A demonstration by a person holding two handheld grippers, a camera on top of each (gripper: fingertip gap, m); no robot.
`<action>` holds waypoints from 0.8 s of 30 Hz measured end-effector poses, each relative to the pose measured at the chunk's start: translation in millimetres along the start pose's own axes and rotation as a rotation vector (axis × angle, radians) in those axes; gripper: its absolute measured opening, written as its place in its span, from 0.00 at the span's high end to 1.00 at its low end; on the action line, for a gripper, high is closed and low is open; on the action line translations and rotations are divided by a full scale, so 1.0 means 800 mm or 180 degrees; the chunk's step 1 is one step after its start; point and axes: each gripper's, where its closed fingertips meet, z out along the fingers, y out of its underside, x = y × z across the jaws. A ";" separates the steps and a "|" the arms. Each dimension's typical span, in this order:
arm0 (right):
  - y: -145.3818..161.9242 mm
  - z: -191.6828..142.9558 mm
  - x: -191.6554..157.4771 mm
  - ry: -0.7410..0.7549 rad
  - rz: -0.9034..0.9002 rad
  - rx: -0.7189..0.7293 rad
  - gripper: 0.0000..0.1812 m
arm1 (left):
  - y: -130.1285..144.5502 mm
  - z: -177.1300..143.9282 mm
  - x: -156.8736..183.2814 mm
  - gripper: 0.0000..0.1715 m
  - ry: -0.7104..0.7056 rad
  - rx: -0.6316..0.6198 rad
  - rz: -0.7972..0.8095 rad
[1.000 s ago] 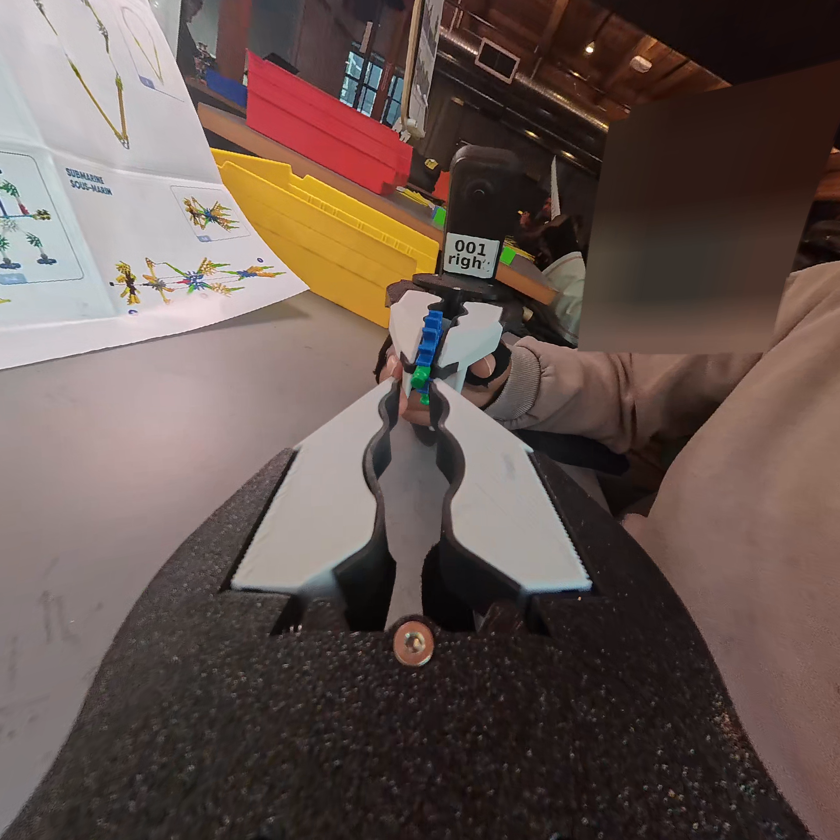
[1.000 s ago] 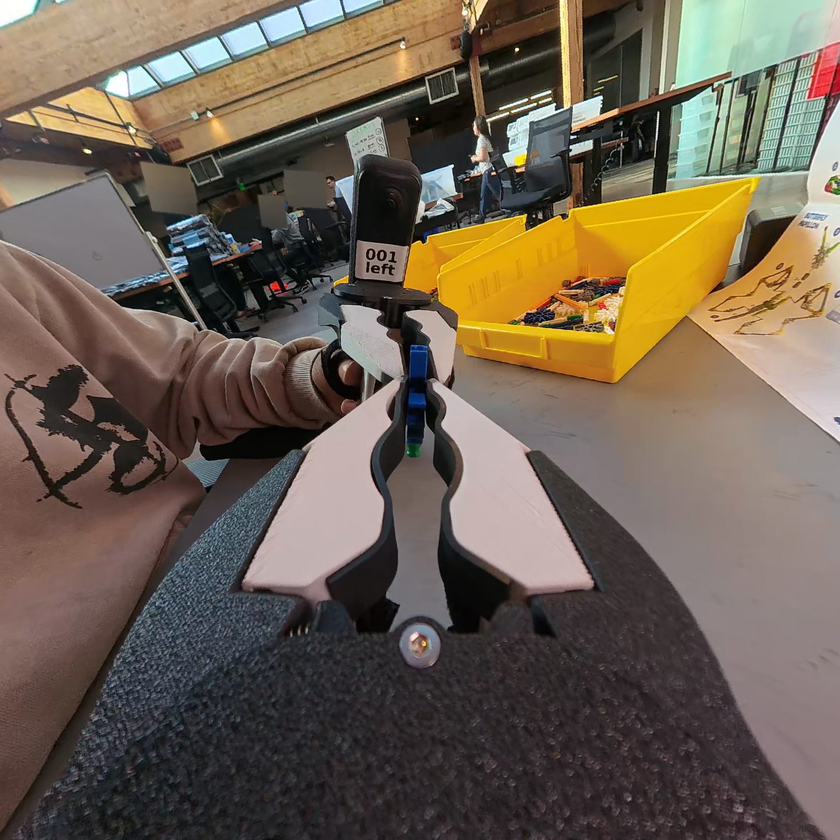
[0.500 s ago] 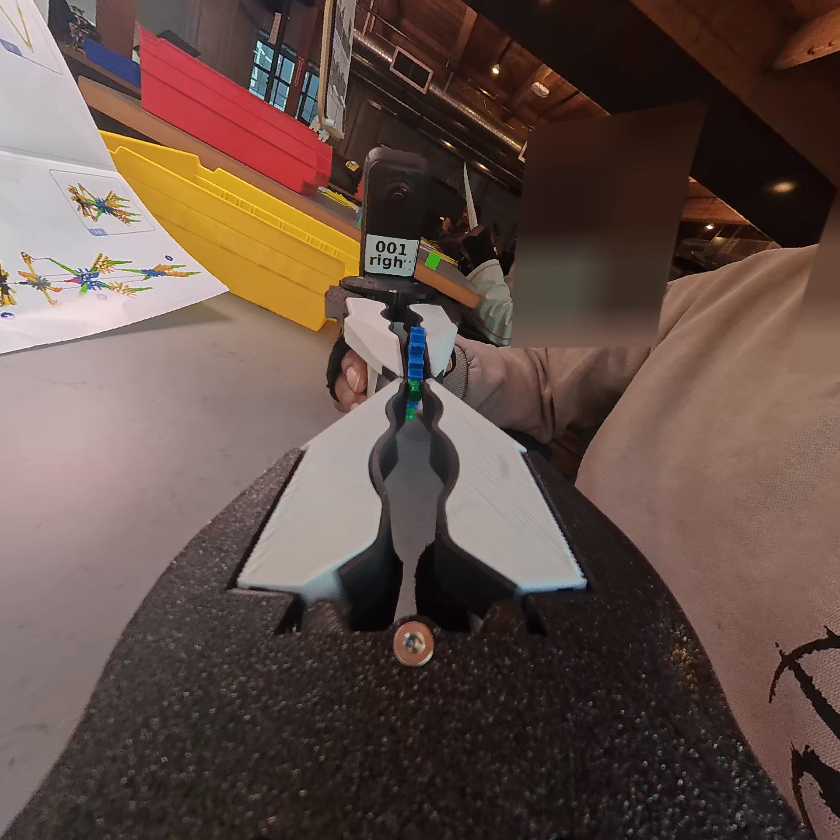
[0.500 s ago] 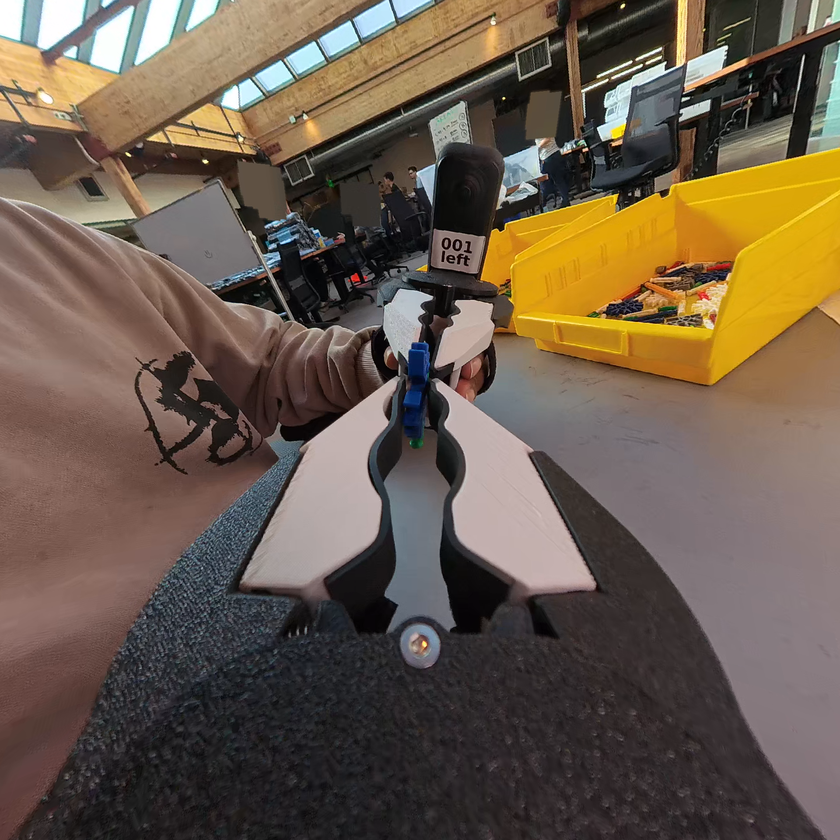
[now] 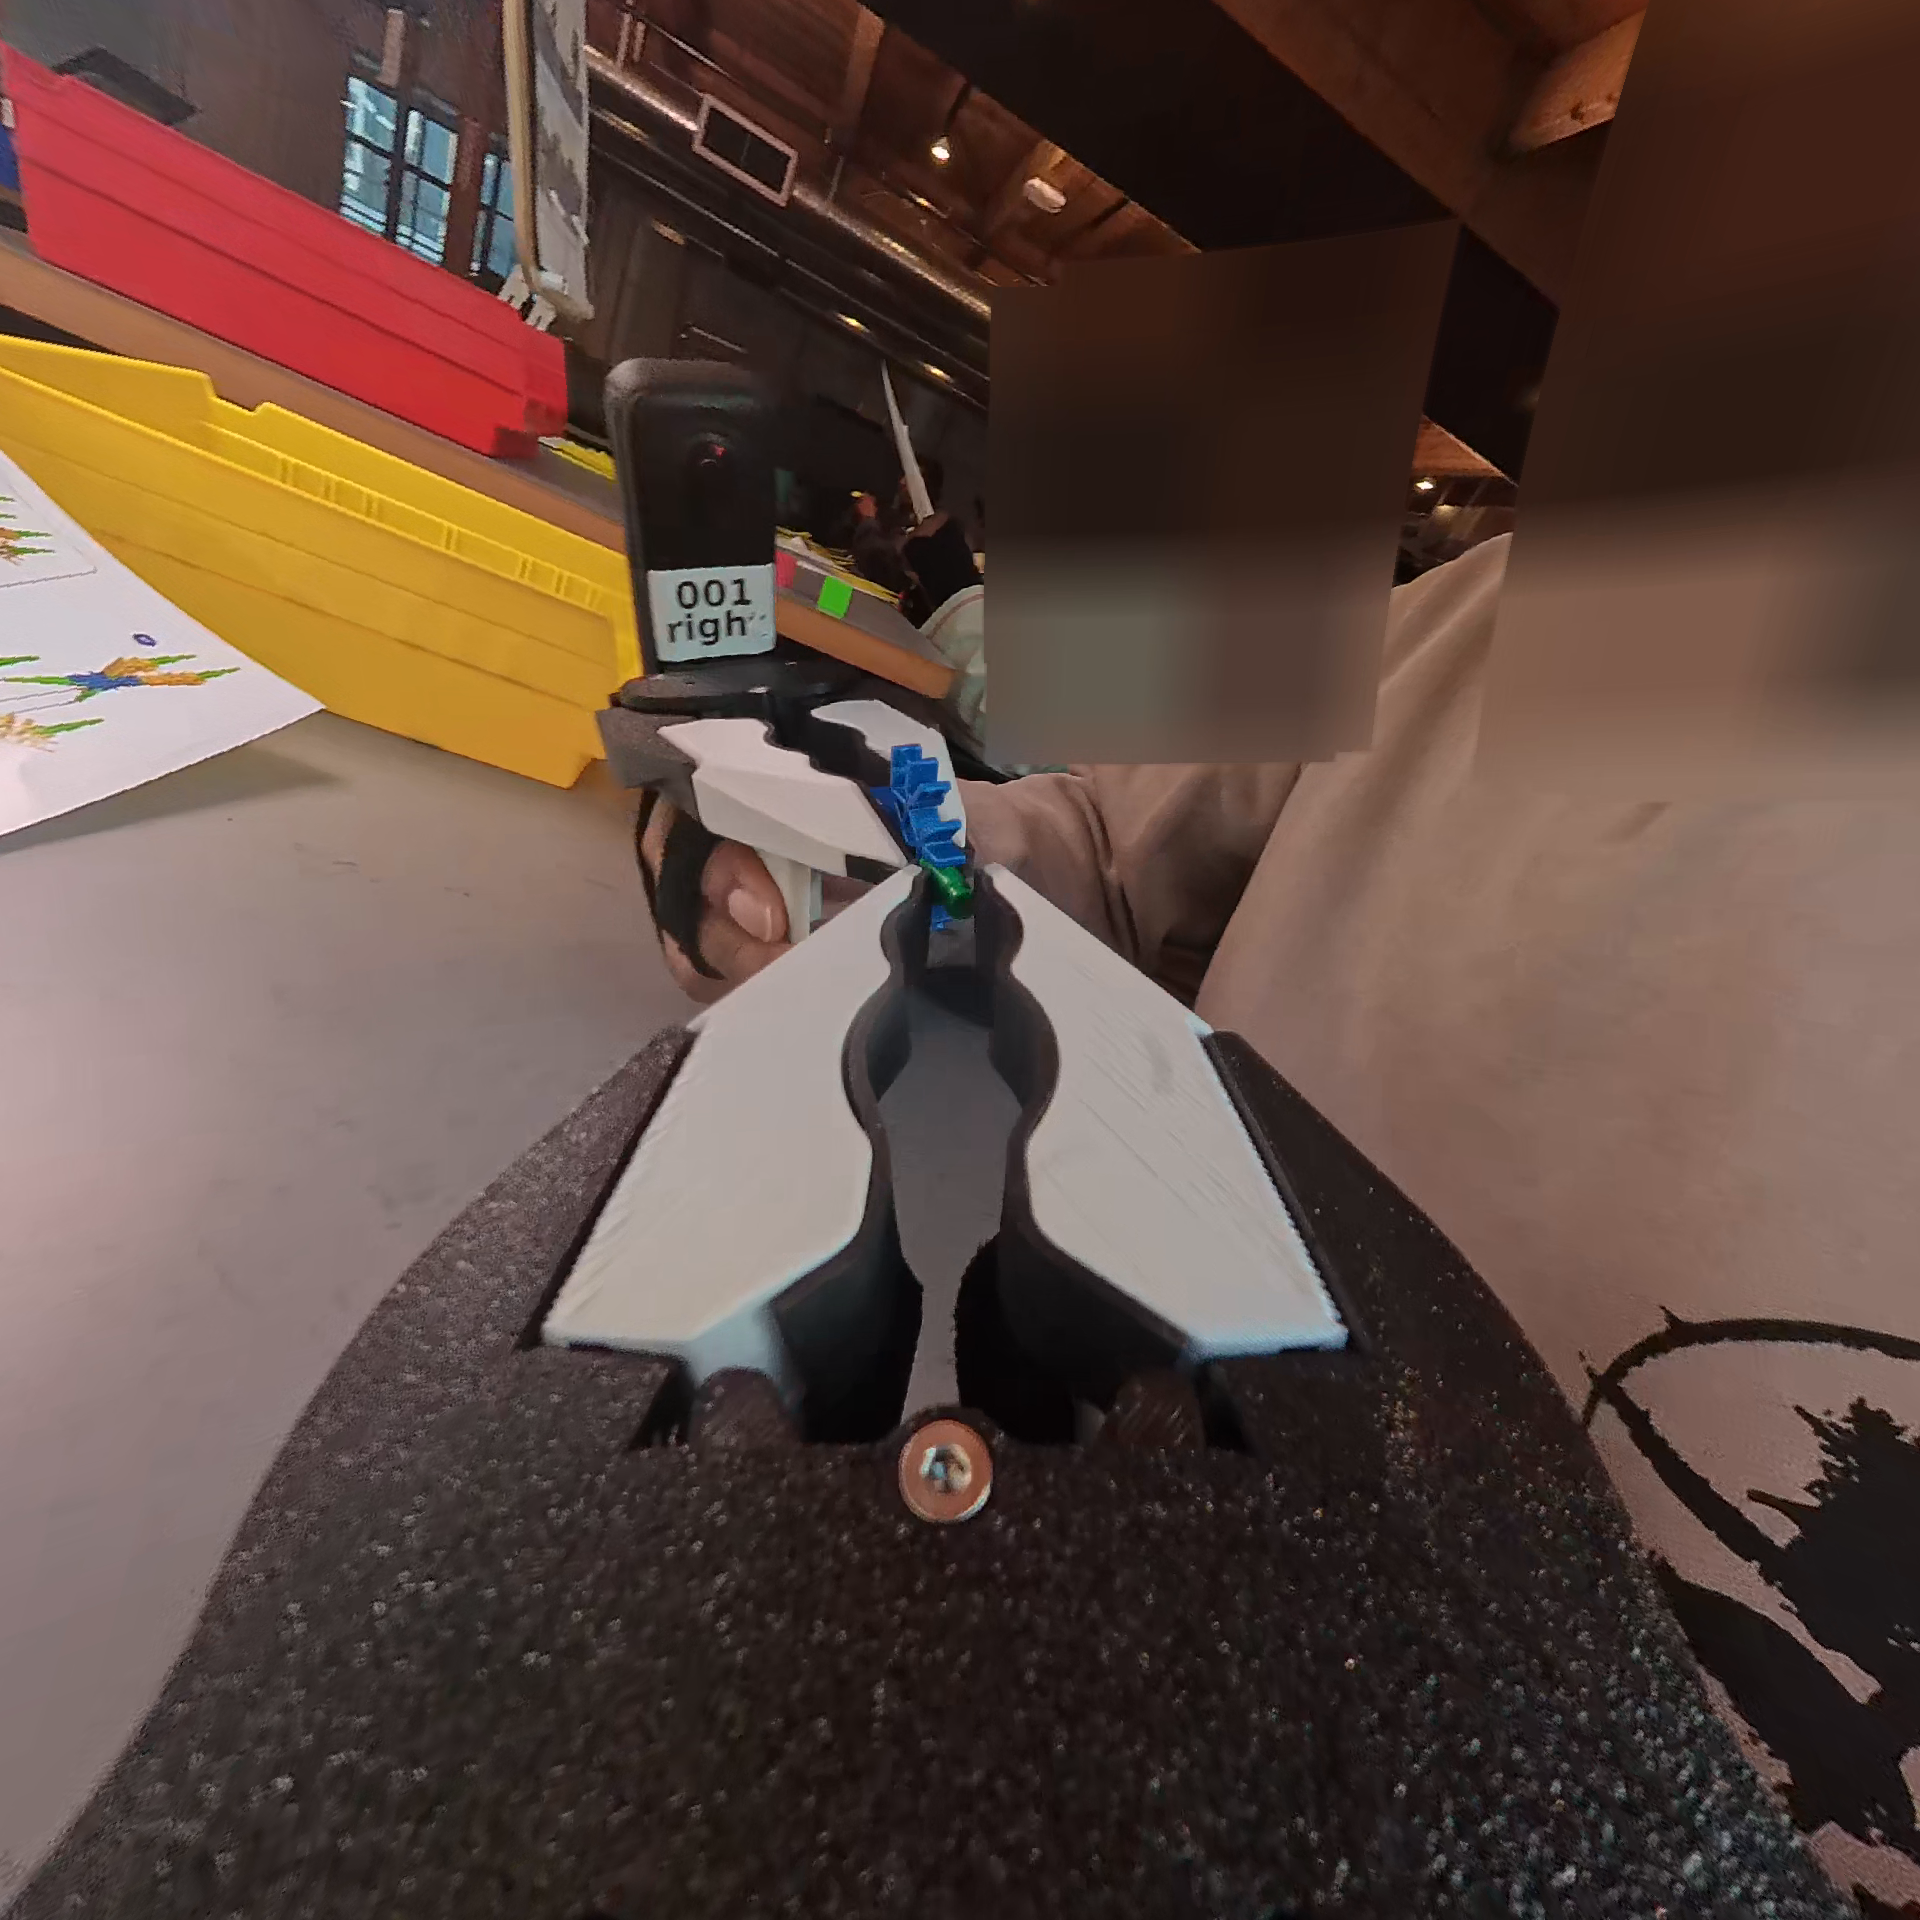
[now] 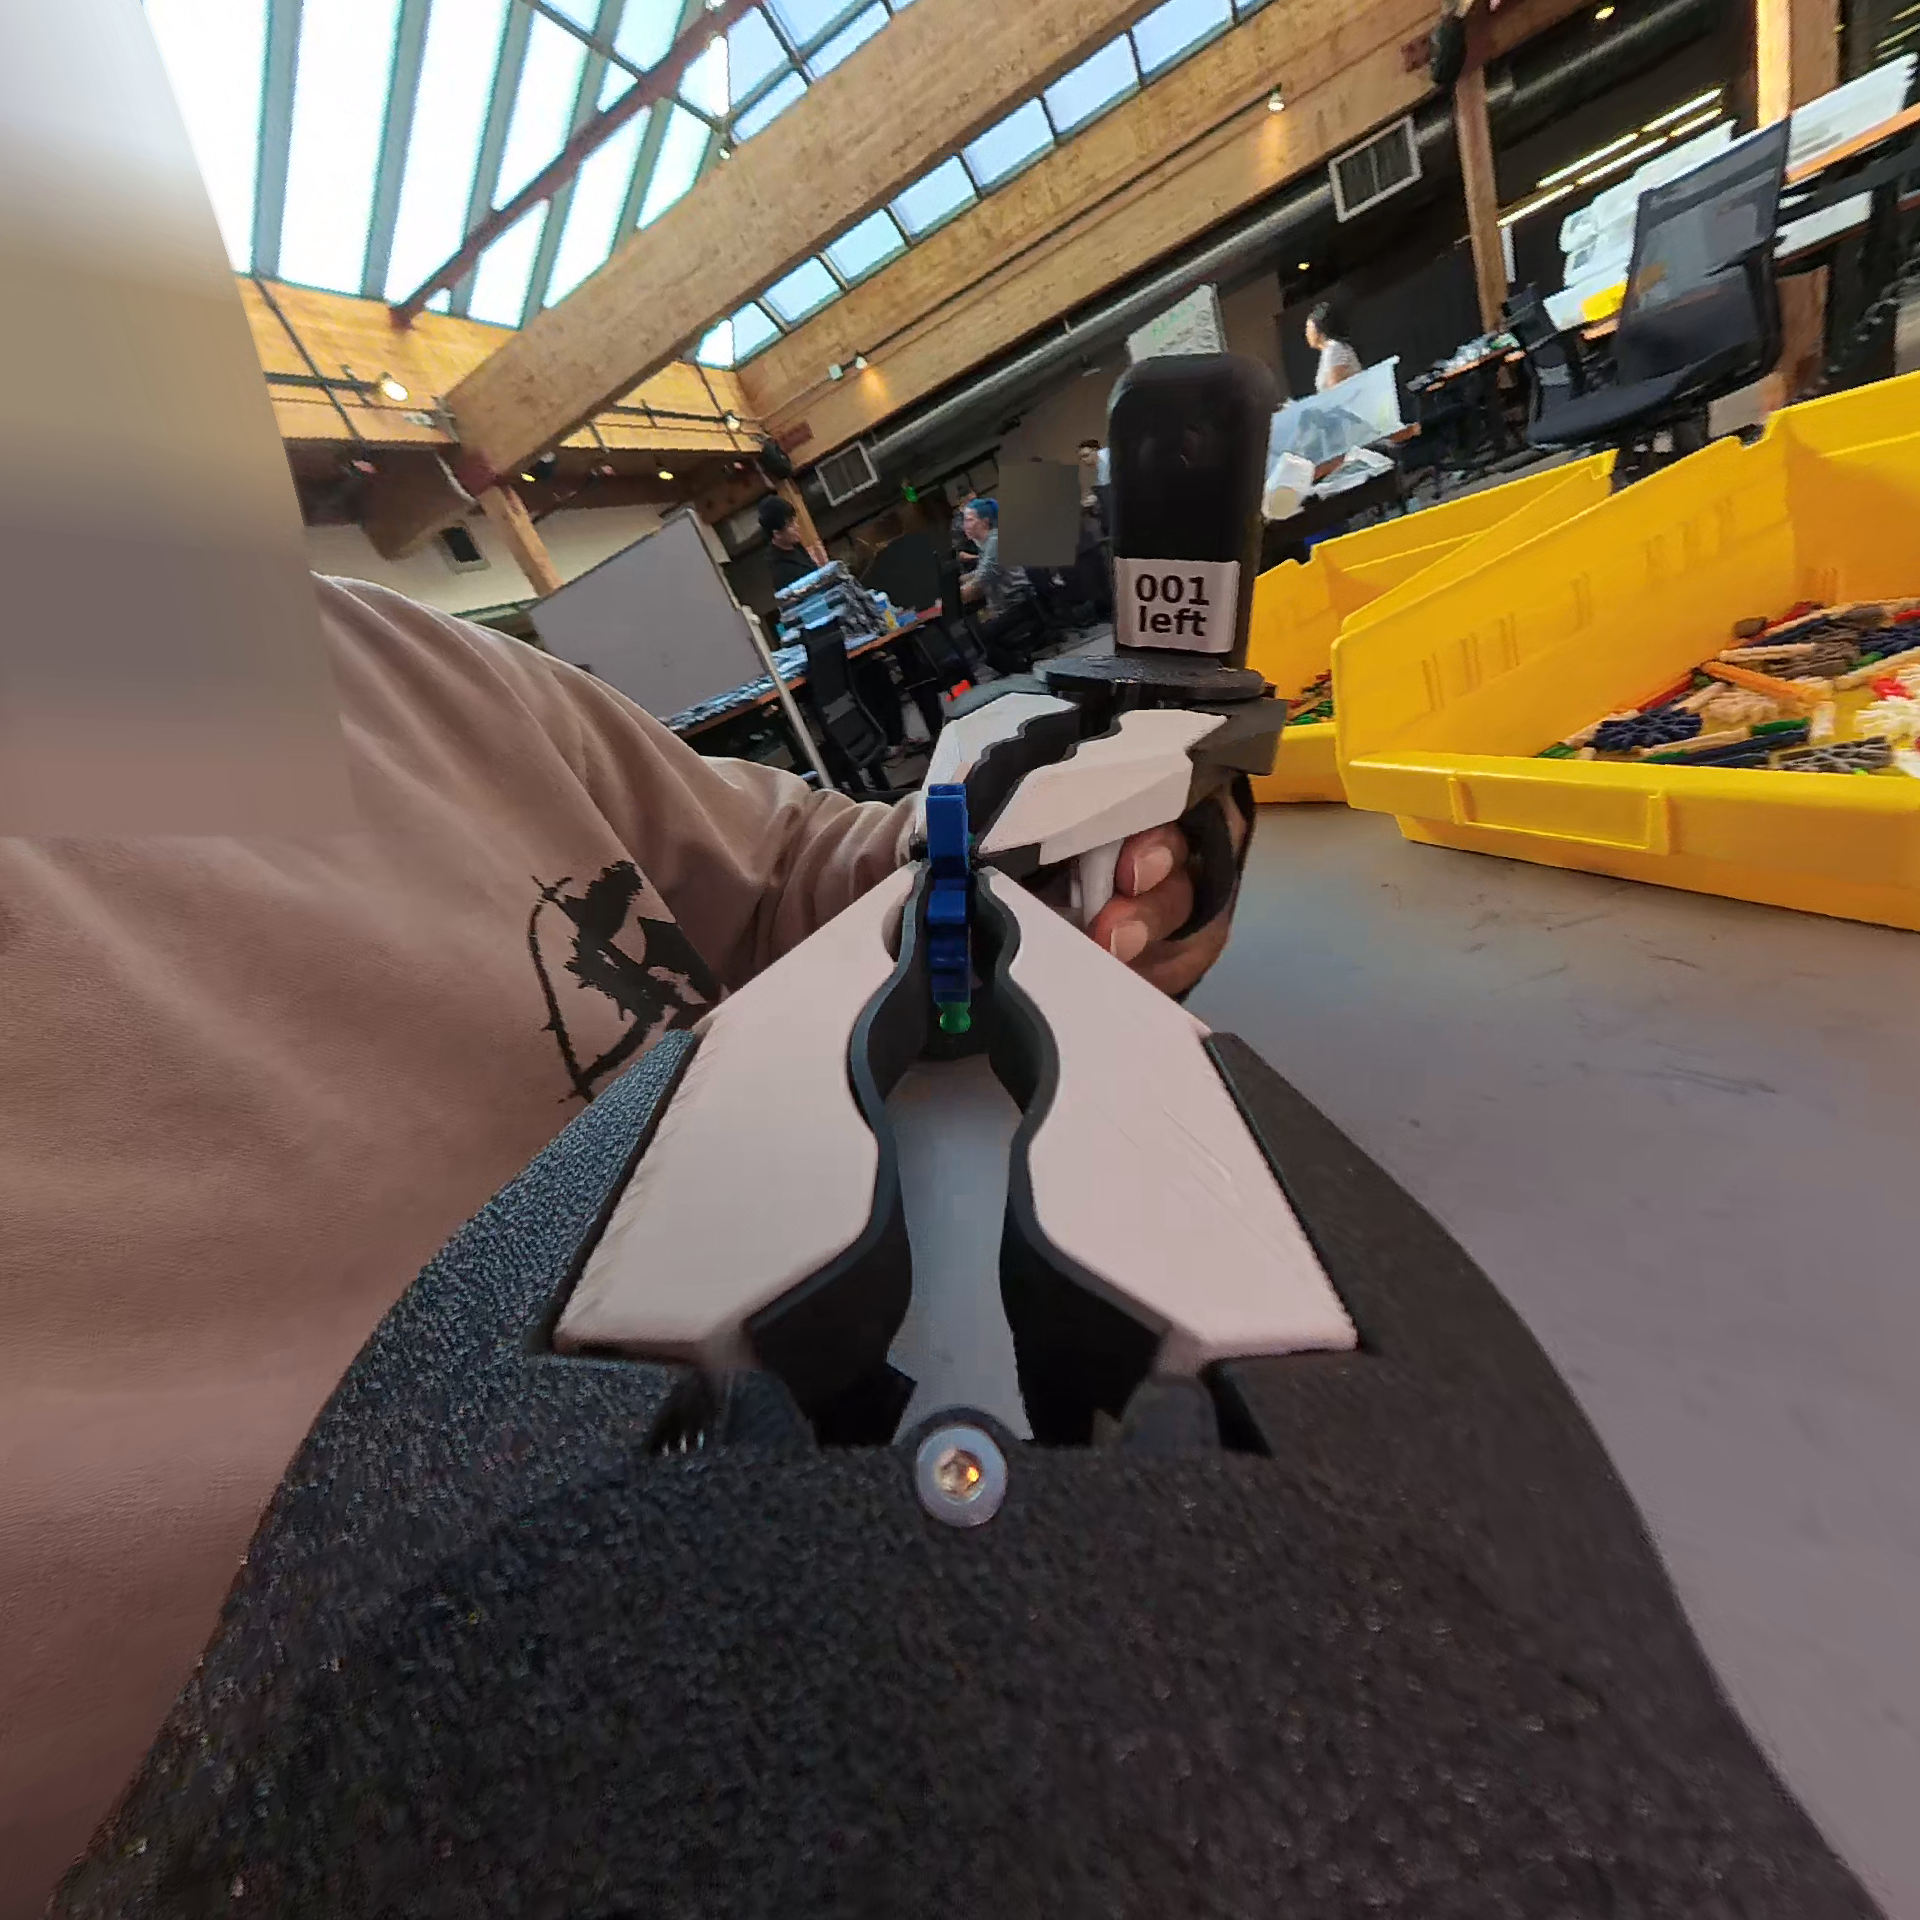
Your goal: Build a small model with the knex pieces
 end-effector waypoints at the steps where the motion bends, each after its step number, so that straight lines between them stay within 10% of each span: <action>1: 0.000 0.002 -0.009 -0.0162 0.0068 0.0021 0.98 | 0.000 0.002 0.009 0.96 0.0137 0.0016 -0.0010; 15: -0.009 0.016 -0.077 -0.1702 0.0702 0.0243 0.99 | -0.010 0.012 0.070 0.97 0.1449 0.0257 -0.0324; 19: -0.011 0.010 -0.041 -0.1118 0.0496 0.0176 0.98 | -0.015 0.002 0.037 0.97 0.0839 0.0234 -0.0131; 24: -0.010 -0.022 0.045 0.0476 -0.0061 0.0074 0.98 | -0.022 -0.048 -0.057 0.97 -0.0998 0.0035 0.0426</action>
